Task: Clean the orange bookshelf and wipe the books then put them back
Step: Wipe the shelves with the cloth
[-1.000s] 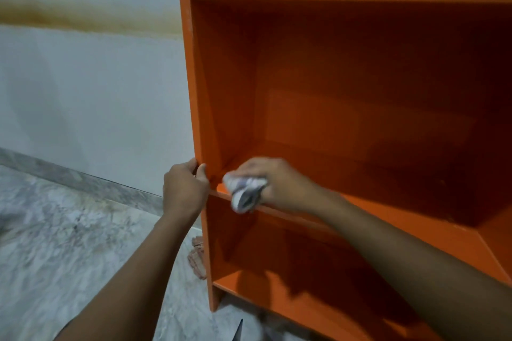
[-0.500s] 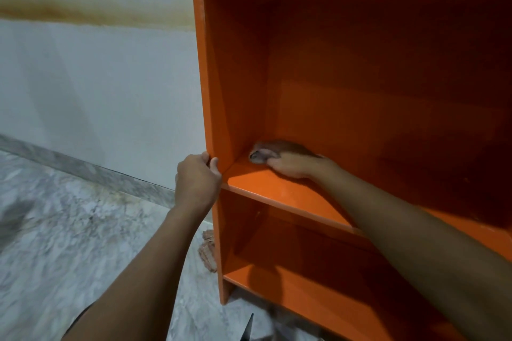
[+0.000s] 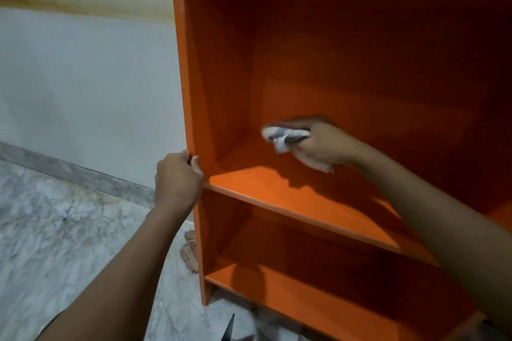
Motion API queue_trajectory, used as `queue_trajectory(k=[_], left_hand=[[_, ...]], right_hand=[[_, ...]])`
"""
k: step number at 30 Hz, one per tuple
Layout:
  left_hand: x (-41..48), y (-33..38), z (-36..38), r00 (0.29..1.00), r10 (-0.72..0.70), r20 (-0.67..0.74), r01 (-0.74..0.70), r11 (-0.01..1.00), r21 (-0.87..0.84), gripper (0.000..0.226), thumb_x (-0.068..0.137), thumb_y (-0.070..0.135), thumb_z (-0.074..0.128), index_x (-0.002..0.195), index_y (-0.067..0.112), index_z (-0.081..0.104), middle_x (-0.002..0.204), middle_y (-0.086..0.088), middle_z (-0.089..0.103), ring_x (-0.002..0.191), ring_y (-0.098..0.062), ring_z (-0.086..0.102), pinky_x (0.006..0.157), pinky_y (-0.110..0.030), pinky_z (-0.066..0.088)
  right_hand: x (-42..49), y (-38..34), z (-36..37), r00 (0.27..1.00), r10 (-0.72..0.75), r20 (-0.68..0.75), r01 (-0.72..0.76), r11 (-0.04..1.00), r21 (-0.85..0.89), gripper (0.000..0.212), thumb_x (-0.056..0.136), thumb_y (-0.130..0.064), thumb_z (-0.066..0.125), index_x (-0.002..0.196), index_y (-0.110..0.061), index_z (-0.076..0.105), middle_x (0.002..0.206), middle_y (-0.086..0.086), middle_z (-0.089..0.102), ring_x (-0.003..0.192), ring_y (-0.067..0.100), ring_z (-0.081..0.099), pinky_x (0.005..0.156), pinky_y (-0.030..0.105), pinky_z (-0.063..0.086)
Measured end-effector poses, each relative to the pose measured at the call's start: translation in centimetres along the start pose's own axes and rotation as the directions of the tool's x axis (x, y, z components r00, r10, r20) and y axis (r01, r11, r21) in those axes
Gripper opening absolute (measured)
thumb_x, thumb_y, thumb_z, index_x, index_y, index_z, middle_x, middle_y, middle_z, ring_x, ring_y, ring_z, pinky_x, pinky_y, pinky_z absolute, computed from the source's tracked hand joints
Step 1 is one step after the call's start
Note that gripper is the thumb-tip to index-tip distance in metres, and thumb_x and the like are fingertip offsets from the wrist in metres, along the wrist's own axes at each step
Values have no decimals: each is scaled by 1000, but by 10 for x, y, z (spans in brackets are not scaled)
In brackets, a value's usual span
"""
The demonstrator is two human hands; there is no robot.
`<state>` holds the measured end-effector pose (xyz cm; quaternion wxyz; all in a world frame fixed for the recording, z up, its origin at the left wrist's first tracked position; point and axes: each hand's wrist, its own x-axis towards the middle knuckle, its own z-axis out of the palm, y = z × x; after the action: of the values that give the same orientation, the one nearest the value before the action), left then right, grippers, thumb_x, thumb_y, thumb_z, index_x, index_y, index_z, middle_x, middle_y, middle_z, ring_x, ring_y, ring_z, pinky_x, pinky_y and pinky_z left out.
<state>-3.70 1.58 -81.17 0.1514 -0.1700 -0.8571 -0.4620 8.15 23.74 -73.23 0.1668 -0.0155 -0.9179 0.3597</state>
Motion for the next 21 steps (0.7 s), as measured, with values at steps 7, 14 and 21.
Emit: queue_trajectory(k=[7,14,21], left_hand=[[1,-2,0,1000,8,-7,-8,1000,15,28,101,19,50,110,2,69,101,-17,71,86,-35,67,86,-44,53],[4,-8,4,999,40,-31,-39,999,14,26,100,19,50,103,1,70,91,-17,71,76,-35,66,82,-46,56],[0,-7,5,999,-13,-40,12,1000,-19,27,99,19,48,101,1,68,91,-19,70,78,-37,63,77,-45,54]], right_hand=[[43,115,-36,959,250,-130,-266,957,-119,41,87,9,51,103,-22,73,103,6,73,93,24,70,87,40,55],[25,113,6,987,162,19,-152,954,-260,44,93,-12,50,108,-49,67,121,-12,65,117,13,60,108,39,42],[-74,12,60,931,-167,325,229,959,-164,62,72,19,50,126,-7,65,125,8,64,117,12,58,99,22,43]])
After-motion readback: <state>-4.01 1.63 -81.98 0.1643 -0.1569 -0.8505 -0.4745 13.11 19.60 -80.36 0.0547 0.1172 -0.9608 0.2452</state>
